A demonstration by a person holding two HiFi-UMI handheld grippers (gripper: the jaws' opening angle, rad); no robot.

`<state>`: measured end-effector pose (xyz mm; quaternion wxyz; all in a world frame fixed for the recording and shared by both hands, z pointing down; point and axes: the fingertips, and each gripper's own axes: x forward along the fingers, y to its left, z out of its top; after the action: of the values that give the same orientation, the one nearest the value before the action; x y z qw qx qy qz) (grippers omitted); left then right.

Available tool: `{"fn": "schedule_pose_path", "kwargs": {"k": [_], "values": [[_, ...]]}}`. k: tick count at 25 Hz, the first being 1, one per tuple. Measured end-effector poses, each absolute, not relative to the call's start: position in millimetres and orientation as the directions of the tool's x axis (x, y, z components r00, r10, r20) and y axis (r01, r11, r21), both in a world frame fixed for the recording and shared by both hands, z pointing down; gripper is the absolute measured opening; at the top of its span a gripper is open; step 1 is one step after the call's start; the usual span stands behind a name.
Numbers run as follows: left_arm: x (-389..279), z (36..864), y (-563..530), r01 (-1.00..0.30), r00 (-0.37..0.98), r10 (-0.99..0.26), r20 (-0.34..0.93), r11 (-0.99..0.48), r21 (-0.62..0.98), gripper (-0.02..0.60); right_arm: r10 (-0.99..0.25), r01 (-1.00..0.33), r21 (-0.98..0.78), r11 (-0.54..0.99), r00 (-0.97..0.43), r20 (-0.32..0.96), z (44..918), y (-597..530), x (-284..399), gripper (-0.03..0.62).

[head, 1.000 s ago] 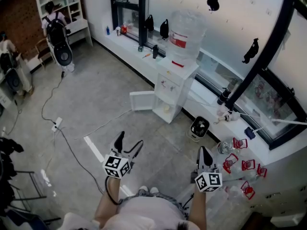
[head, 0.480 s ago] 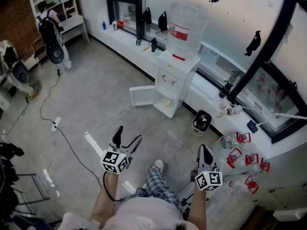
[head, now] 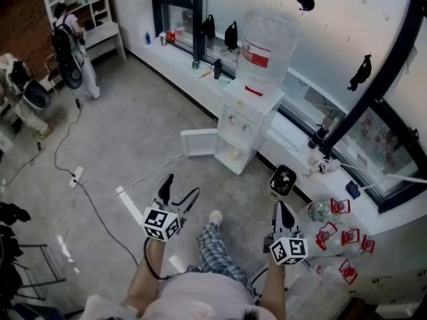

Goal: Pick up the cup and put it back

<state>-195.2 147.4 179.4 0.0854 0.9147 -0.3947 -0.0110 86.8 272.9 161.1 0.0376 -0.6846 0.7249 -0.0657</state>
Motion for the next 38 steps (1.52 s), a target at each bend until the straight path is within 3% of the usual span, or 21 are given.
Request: {"fn": "schedule_pose_path", "kwargs": {"k": [24,38], "values": [[-48.1,181.2,-164.0,-0.712,0.702,-0.706,0.094,-0.696,0.094,0.391,-0.986,-0.970,-0.191,0.149,-0.161,0.050,173.0,-78.5,182.9,0.017],[-16.1,197.7,-250.4,-0.673,0.739,-0.661,0.132,-0.732,0.102,0.391,-0.990,-0.972,-0.215,0.095,-0.115,0.082,191.4,-138.1,190.5,0.017]]}}
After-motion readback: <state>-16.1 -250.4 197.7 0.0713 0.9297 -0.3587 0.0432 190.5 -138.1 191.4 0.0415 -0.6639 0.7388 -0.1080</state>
